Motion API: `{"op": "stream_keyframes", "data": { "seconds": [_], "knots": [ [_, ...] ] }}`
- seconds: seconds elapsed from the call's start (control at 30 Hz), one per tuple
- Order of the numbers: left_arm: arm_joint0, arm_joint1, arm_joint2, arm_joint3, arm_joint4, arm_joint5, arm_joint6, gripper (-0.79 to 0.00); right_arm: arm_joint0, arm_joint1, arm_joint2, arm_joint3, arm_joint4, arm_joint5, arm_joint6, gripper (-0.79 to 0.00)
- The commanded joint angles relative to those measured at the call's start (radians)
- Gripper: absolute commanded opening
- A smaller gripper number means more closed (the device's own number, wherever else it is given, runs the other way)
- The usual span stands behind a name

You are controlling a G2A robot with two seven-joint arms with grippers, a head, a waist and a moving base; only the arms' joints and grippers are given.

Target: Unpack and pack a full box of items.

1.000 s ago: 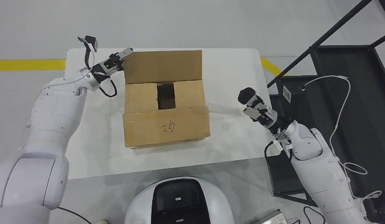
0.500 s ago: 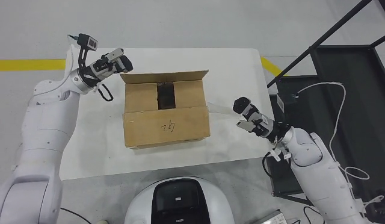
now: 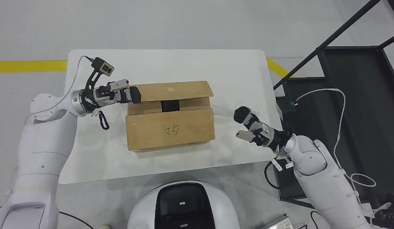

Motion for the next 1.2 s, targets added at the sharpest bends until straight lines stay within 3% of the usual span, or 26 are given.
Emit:
{"op": "stream_keyframes", "data": {
  "seconds": [0.0, 0.3, 0.67, 1.17],
  "knots": [
    [0.001, 0.001, 0.007, 0.01, 0.014, -0.002, 0.003, 0.0, 0.0, 0.0, -0.003, 0.003, -0.002, 0.0, -0.003, 0.0],
    [0.007, 0.001, 0.044, 0.039, 0.046, 0.043, 0.015, 0.0, -0.001, 0.0, -0.015, 0.026, 0.0, -0.005, -0.014, 0.0],
    [0.022, 0.006, 0.033, -0.007, -0.015, 0.16, 0.052, 0.0, 0.006, 0.0, -0.028, 0.04, -0.001, -0.008, -0.018, 0.0],
    [0.021, 0.039, 0.03, -0.029, 0.173, 0.205, 0.036, 0.0, 0.004, 0.002, -0.029, 0.047, -0.017, 0.001, -0.027, 0.0]
  ]
}}
